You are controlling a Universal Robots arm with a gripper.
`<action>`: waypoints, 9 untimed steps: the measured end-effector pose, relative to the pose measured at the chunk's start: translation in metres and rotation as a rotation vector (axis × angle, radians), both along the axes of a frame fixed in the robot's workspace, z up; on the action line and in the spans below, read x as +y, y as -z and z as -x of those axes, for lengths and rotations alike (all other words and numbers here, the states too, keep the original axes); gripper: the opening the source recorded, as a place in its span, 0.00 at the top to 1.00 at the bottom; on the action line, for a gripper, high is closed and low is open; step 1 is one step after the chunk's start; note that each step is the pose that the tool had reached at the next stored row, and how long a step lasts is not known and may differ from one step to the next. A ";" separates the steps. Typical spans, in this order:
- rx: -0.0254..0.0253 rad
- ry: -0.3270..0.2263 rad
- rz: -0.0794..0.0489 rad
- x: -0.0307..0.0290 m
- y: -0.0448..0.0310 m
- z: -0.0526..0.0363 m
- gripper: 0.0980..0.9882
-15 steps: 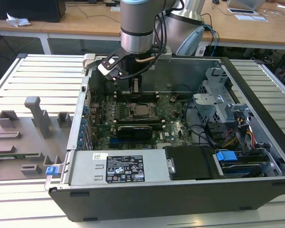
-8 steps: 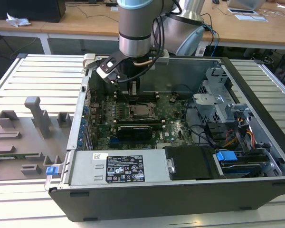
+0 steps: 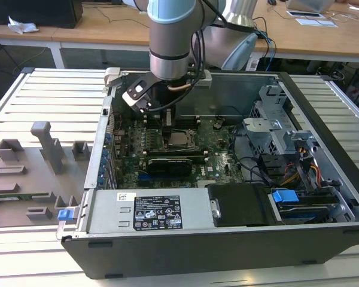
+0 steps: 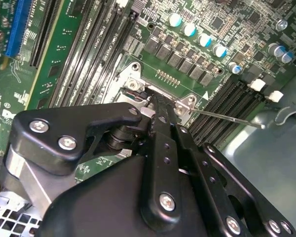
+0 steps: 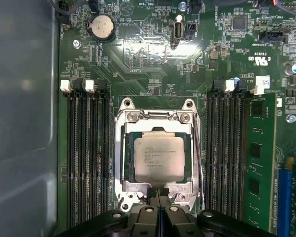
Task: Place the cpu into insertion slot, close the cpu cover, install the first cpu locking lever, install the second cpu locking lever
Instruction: 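Close the cpu cover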
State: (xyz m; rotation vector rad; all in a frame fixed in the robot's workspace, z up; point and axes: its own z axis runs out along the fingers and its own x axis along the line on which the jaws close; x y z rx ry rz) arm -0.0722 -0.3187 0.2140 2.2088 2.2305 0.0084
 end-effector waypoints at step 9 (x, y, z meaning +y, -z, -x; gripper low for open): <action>0.0001 0.000 -0.001 0.0000 0.0070 0.0004 0.99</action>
